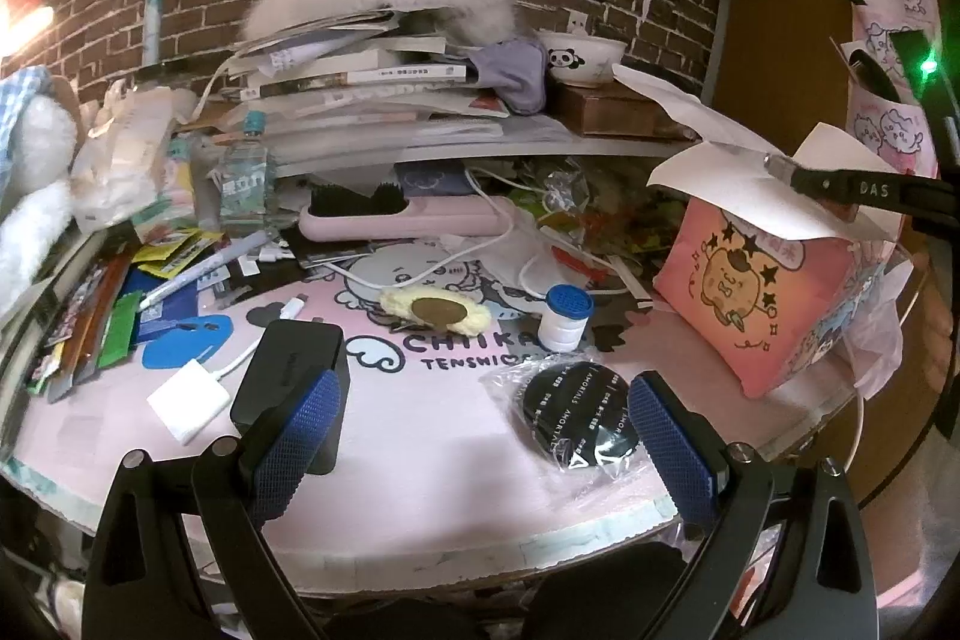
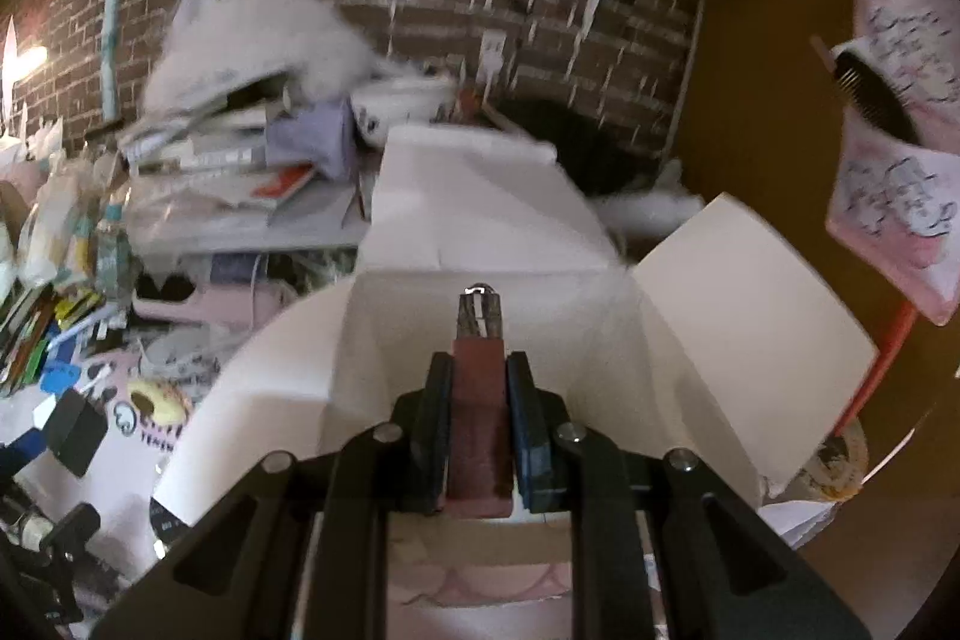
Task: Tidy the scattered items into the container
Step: 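Lower the pink tube into the box and open the right gripper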
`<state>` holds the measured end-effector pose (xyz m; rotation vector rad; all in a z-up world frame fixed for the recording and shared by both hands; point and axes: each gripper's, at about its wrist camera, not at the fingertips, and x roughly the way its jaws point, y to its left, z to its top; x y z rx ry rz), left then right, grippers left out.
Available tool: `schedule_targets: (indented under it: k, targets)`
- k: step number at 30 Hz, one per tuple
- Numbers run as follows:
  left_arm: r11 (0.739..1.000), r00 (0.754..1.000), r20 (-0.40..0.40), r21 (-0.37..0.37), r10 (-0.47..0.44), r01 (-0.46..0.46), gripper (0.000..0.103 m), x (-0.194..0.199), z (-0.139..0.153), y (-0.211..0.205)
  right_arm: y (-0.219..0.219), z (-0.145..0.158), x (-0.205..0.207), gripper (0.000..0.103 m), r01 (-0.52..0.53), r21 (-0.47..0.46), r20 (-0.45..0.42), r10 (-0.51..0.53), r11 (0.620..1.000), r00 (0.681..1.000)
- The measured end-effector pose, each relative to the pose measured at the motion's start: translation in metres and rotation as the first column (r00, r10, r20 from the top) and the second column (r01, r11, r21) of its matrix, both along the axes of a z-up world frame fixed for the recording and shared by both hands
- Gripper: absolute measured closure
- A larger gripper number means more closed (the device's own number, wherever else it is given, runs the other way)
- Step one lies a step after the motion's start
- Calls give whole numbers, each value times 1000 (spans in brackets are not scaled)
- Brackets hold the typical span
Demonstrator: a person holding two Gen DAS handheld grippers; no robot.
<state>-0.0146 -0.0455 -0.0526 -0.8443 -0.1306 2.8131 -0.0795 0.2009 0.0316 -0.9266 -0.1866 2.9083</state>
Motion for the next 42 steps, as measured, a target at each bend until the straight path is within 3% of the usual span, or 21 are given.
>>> schedule_targets:
  k: [14, 25, 31, 42]
  targets:
    - [1000, 1000, 3, -1, 3, -3, 7, -2, -2, 0, 16, -23, -41, 88, -19, 26, 222, 13, 999, 975]
    - [1000, 1000, 1, 2, 7, -7, 7, -1, -2, -4, 19, -42, -70, 88, -53, 6, 429, 45, 999, 902]
    - [1000, 1000, 1, 3, 9, -9, 7, 0, -1, -6, 22, -52, -80, 88, -51, 4, 493, 42, 999, 869]
    - [1000, 1000, 1, 2, 10, -10, 7, 0, -1, -6, 22, -54, -78, 87, -48, -4, 527, 43, 999, 849]
